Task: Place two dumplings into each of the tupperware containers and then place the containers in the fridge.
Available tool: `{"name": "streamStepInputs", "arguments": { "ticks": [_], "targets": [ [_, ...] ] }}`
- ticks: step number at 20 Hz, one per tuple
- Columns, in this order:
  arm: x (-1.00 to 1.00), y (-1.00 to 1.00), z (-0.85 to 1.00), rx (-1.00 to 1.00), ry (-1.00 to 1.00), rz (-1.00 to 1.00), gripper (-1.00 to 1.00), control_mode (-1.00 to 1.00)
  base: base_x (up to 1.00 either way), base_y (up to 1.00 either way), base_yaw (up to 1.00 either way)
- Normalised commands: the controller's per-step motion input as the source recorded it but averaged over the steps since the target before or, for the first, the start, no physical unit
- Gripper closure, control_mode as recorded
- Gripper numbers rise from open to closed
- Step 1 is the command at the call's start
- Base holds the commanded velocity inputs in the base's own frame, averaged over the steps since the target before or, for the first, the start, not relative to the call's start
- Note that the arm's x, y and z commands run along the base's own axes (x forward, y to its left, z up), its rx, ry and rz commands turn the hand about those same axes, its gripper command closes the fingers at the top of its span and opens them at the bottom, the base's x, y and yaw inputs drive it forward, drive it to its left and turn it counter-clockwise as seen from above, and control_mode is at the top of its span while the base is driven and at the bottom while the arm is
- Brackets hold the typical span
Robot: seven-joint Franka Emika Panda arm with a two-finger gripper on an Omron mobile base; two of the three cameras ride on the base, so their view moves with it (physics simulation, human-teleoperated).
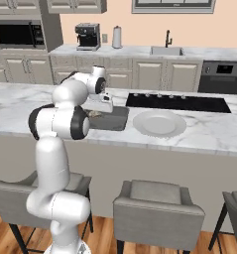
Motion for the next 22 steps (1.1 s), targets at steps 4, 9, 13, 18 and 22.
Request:
{"name": "streamStepInputs", "arguments": {
  "ticks": [4, 9, 13, 18, 22],
  "targets": [
    [0.22, 0.01, 0.00, 0.00, 0.07, -0.01, -1.00, -1.00, 0.00, 0.00, 0.00],
    [0.55, 0.00, -0.19, 0.00, 0.17, -0.05, -1.00, -1.00, 0.00, 0.00, 0.00],
    [0.69, -0.02, -0.04, 0.03, 0.05, -0.04, -1.00, -1.00, 0.00, 0.00, 0.00],
    [-0.19, -0.29, 0.52, 0.05, -0.15, -0.03, -1.00, -1.00, 0.00, 0.00, 0.00],
    [-0.65, -0.22, -0.44, 0.01, 0.03, -0.08, -1.00, -1.00, 0.00, 0.00, 0.00]
  ]
}}
